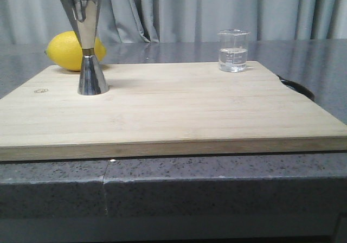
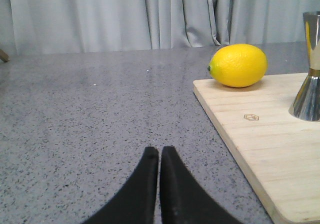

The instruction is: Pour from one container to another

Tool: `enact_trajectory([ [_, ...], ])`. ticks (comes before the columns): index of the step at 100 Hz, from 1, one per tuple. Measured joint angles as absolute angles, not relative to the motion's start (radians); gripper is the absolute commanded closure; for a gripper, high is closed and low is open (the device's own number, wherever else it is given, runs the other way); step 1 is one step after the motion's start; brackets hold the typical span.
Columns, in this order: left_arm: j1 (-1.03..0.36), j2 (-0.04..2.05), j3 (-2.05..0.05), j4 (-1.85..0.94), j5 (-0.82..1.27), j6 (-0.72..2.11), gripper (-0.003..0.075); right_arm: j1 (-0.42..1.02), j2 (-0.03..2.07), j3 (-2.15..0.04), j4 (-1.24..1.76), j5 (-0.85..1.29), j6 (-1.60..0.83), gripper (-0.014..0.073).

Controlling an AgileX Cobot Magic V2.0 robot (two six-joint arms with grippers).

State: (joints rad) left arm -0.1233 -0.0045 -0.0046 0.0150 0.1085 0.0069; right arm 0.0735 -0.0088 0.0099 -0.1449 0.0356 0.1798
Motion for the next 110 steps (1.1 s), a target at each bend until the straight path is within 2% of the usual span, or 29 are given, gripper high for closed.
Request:
enact_trajectory([
  [35, -0.123, -0.005, -0.005, -0.016, 0.055, 0.007, 0.0739, 0.074, -0.009, 0.01, -0.136, 0.031, 0.182, 0.0657],
  [73, -0.123, -0.005, -0.005, -0.166, -0.184, 0.007, 0.074, 0.074, -0.009, 0.01, 0.024, -0.01, 0.186, 0.0657],
  [86, -0.123, -0.005, -0.005, -0.17, -0.195, -0.021, 0.074, 0.074, -0.009, -0.029, 0.054, 0.018, 0.186, 0.0657],
  [97, -0.123, 0.01, -0.009, -0.171, -0.191, -0.078, 0.074, 0.074, 0.054, -0.118, 0.058, 0.067, 0.188, 0.0657],
  [110, -0.123, 0.107, -0.049, -0.171, -0.136, -0.119, 0.074, 0.074, 0.222, -0.241, 0.06, 0.1, 0.188, 0.0657],
])
